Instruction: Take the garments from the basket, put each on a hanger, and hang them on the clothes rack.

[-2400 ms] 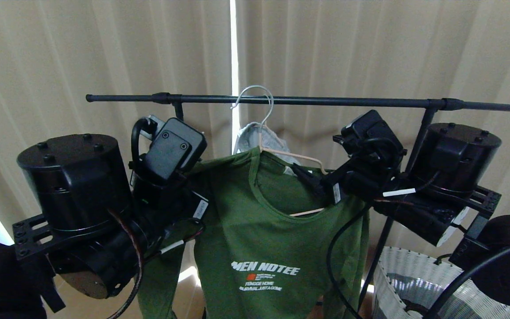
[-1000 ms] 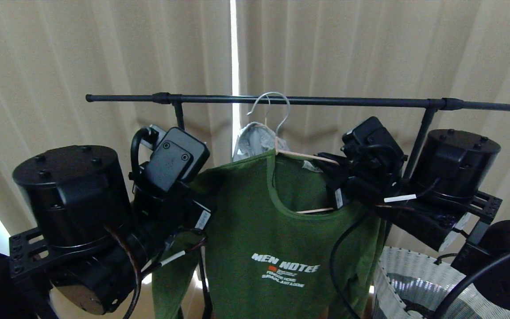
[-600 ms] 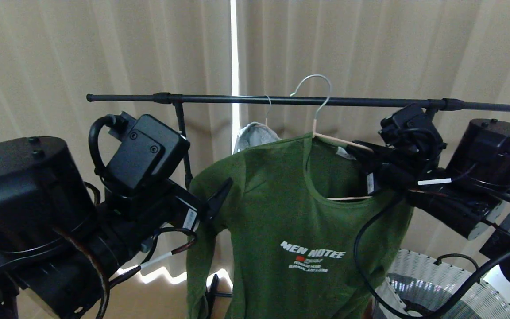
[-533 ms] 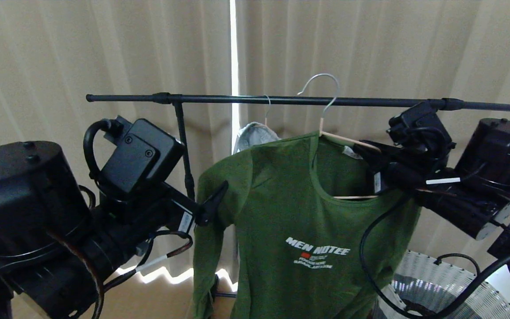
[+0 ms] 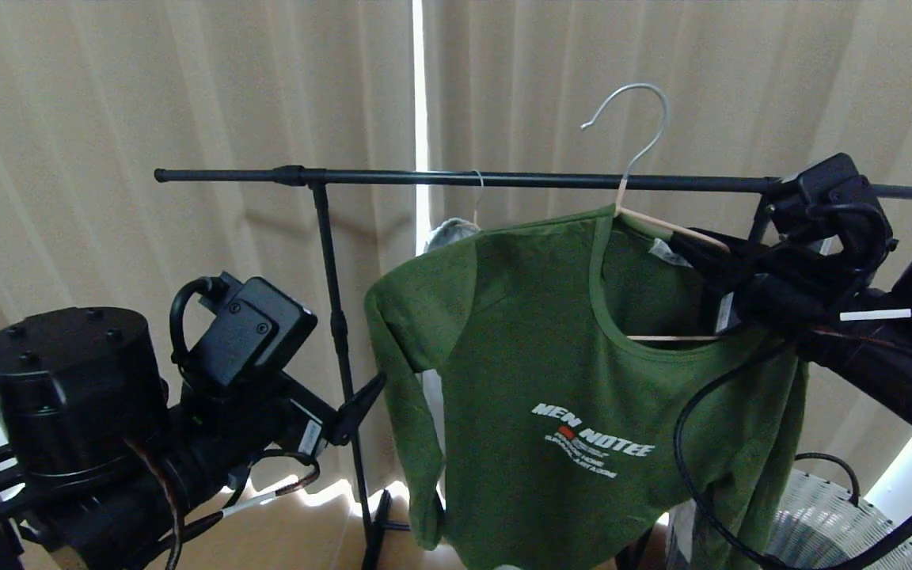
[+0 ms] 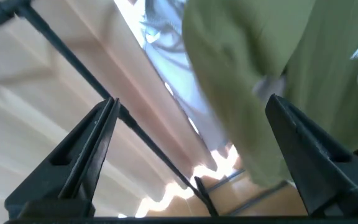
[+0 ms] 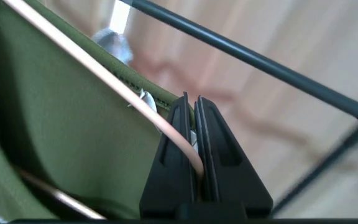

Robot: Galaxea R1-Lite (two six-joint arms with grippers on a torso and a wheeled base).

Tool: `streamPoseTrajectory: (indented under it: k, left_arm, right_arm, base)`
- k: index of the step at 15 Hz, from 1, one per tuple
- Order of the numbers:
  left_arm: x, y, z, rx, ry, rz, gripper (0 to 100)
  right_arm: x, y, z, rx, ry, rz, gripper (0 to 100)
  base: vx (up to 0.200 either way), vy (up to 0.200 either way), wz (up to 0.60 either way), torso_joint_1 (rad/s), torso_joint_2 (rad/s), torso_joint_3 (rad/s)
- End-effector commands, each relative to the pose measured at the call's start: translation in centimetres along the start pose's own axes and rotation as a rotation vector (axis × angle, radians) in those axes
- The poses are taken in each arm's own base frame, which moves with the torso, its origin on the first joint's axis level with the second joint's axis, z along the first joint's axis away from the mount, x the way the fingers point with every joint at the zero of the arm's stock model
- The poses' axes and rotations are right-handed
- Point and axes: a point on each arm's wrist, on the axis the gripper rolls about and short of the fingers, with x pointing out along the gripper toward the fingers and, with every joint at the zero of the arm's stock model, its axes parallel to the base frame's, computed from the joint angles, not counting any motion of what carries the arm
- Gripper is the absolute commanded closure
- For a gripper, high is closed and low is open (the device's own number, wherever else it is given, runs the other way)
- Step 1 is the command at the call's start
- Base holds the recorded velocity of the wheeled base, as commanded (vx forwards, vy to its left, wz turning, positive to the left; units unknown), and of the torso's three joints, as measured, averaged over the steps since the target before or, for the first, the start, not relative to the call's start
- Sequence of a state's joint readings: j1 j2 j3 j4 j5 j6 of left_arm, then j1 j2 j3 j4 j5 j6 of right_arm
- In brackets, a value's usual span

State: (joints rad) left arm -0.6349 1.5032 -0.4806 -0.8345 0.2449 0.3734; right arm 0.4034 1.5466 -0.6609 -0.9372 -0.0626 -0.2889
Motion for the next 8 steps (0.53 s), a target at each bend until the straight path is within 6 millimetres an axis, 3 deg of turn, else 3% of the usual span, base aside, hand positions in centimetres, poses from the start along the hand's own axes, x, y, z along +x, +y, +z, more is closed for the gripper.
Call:
streamPoseTrajectory:
  k: [1, 3, 4, 8]
  left_arm:
    - [1.3, -0.5, -0.6, -0.018, 0.019, -0.002, 0]
    - [2.2, -0.9, -0.9, -0.039, -0.001, 0.004, 0]
    - [2.7, -1.0, -1.0, -0.040, -0.007, 0.008, 100]
    - [2.5, -0.7, -0.9, -0.038, -0.017, 0.024, 100]
  right_arm:
    - [-0.6, 0.1, 0.2, 0.001, -0.015, 0.026, 100]
    - [-1.3, 0.6, 0.3, 0.002, -0.029, 0.081, 100]
    - [-1.4, 0.7, 0.4, 0.001, -0.031, 0.085, 100]
    - [-1.3, 0.7, 0.4, 0.001, -0.031, 0.082, 100]
  base:
    - [0.000, 0.000, 0.00, 0.000, 0.00, 0.000]
    - [0.000, 0.000, 0.00, 0.000, 0.00, 0.000]
    - [0.000, 0.000, 0.00, 0.000, 0.00, 0.000]
    - [0.000, 0.000, 0.00, 0.000, 0.00, 0.000]
